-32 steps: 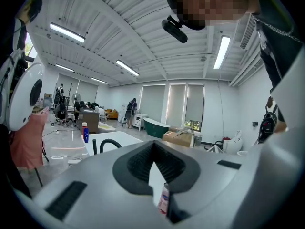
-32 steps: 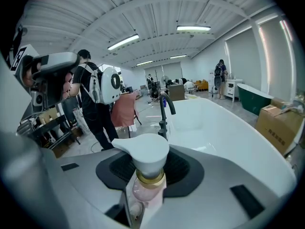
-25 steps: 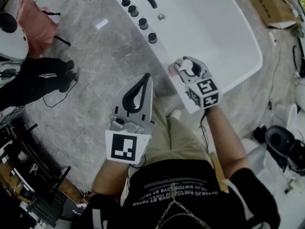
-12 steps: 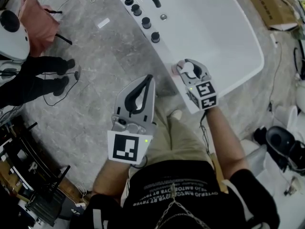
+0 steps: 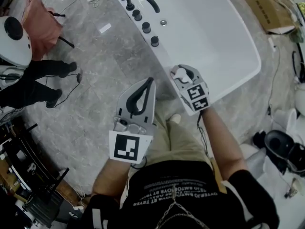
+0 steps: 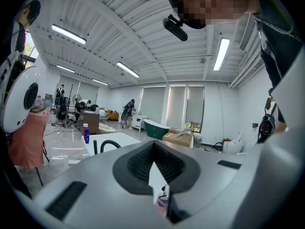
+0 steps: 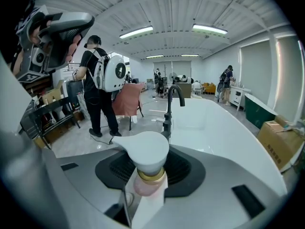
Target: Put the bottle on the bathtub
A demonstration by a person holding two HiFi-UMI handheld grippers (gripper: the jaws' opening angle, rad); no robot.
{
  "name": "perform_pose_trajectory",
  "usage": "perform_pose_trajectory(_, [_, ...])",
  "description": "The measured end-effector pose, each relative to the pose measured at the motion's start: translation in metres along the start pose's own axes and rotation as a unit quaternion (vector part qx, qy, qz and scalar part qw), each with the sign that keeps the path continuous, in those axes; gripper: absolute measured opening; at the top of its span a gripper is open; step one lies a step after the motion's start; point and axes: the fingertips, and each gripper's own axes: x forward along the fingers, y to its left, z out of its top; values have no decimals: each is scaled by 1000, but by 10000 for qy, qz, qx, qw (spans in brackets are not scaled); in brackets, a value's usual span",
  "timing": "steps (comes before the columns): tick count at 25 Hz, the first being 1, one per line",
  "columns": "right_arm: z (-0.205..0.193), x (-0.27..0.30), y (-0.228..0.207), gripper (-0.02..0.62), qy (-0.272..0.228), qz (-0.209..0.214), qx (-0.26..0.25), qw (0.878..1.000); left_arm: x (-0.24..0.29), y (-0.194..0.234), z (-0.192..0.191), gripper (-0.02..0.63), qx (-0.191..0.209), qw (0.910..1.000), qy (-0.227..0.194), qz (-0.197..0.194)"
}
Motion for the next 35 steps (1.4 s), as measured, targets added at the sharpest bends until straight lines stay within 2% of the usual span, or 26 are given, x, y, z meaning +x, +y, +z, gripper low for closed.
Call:
perform_pose_trajectory(8, [-14,2,-1,211,109,212,349,9991,-13,-8,15,-5,121,9997,-163,157])
perform_pose_trajectory(17, [-31,-21,-1,216,300,175,441,9984,-30,-15,32,-5,216,9989,-264,316])
perform_pose_trajectory(23, [-22,-70,6,216,-10,30,474,9989,-37,-28,48,-5,257,9982,-422,341])
perform_pose_trajectory(29, [12,-135,12,205,-772,-29,557,9954,-47,-50,62,-5,261,9978,-547,250])
perform_pose_trajectory(32, [31,-171,10,128,-1105,-199,551,9922,-53,-60,72,-5,239,9977,-595,202])
perform_pose_trajectory(35, [44,-200,10,95,-1303,-275,435,9901,-58,-66,78,-5,349,9974,-615,150])
